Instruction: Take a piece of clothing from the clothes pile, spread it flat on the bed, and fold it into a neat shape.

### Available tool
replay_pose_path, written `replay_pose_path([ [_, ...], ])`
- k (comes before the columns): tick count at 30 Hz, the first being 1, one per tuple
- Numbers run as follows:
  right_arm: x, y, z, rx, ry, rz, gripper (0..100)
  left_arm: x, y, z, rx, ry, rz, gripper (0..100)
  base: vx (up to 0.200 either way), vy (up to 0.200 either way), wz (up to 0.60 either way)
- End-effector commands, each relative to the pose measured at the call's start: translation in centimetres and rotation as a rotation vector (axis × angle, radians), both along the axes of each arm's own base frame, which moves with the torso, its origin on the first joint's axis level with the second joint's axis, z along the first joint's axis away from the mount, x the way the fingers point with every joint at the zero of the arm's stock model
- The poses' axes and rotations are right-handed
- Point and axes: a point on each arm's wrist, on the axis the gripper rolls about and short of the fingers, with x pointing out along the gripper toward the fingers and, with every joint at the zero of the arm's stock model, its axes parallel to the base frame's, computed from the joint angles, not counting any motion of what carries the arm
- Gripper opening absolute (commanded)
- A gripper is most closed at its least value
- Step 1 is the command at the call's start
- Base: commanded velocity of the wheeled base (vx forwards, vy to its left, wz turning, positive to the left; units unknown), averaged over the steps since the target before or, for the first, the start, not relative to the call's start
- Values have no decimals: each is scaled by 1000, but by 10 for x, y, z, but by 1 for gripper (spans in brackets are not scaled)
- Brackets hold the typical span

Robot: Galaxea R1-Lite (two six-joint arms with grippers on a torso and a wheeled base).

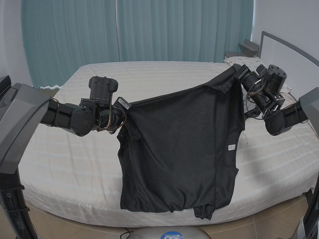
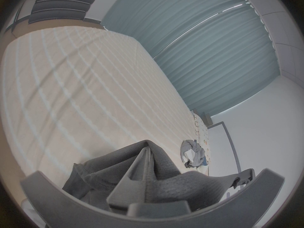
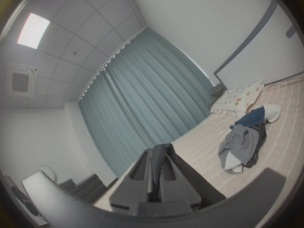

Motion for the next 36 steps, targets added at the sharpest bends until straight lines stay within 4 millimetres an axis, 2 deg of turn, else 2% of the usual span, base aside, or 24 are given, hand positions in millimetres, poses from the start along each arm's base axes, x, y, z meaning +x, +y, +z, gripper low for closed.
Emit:
replay_pose_path([
  [1,26,12,-72,-50,134,7,0,24,-6,-57,28,105,9,0,0,0,0],
  [6,38,15,-111,-50,191,-43,0,35,-2,-75,-8,143,51,0,0,0,0],
  [9,40,18,-123,-48,218,-45,0,39,-1,-82,-12,153,61,0,0,0,0],
  [10,41,20,-135,-53,245,-41,0,43,0,-88,-11,161,64,0,0,0,0],
  [11,41,20,-135,-53,245,-41,0,43,0,-88,-11,161,64,0,0,0,0],
  [12,43,20,-146,-56,268,-39,0,46,-1,-101,-3,182,65,0,0,0,0],
  [13,44,20,-152,-57,280,-39,0,48,-2,-107,2,191,64,100,0,0,0],
  [14,44,21,-159,-62,296,-38,100,50,-3,-112,5,196,66,100,0,0,0],
  [17,46,21,-185,-79,358,-41,100,57,-6,-127,13,211,67,100,0,0,0],
  [20,46,17,-195,-86,388,-47,100,61,-5,-135,23,217,69,100,0,0,0],
  [23,44,1,-205,-99,470,-81,100,57,6,-143,86,318,52,100,0,0,0],
  [25,44,0,-205,-99,472,-82,100,57,7,-143,89,323,50,100,0,0,0],
  [26,41,-14,-207,-105,530,-109,100,56,13,-141,119,404,10,100,0,0,0],
  [31,28,-26,-198,-104,580,-99,100,68,31,-126,98,389,51,100,0,0,0],
  [36,17,-34,-186,-67,593,-64,100,71,43,-123,86,398,51,100,0,0,0],
])
